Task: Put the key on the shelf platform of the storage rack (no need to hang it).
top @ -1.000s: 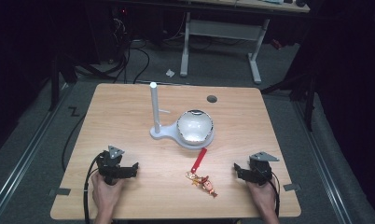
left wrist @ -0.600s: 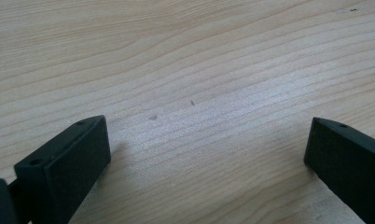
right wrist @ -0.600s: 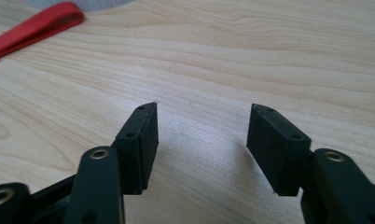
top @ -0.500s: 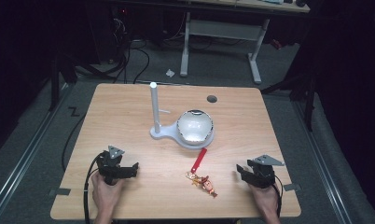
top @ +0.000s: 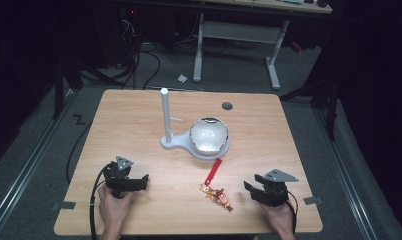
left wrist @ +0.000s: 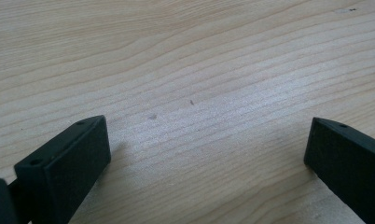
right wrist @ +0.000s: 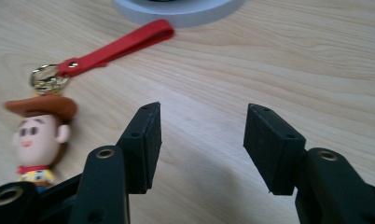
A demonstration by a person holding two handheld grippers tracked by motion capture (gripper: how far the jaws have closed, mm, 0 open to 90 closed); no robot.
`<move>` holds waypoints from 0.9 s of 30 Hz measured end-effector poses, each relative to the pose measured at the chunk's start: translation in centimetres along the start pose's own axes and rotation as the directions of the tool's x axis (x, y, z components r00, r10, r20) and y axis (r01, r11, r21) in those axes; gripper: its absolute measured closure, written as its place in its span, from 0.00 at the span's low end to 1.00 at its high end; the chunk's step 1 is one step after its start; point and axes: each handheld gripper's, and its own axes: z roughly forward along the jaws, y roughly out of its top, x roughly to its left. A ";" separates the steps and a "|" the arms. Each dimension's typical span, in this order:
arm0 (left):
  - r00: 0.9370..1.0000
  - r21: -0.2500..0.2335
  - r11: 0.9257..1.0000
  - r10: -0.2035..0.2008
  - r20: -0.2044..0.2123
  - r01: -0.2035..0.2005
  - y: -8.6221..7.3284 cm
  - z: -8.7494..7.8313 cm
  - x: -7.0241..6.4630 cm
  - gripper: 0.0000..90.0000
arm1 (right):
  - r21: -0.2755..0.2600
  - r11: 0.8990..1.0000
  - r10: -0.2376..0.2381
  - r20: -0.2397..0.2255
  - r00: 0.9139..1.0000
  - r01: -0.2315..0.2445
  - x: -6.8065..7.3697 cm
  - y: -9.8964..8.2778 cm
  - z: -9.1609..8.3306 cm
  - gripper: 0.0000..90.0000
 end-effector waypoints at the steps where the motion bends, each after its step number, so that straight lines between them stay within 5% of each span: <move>1: 1.000 0.000 1.000 0.000 0.000 0.000 0.0 0.0 0.0 0.01 | -0.001 1.000 -0.011 -0.011 1.000 0.011 0.4 0.0 0.0 0.52; 19: 1.000 0.000 1.000 0.000 0.000 0.000 0.0 0.0 0.0 0.01 | 0.010 0.994 -0.108 -0.179 0.978 0.111 5.4 0.4 0.2 0.50; 27: 1.000 0.000 1.000 0.000 0.000 0.000 0.0 0.0 0.0 0.01 | 0.034 0.988 -0.143 -0.213 0.967 0.153 6.8 0.3 1.3 0.49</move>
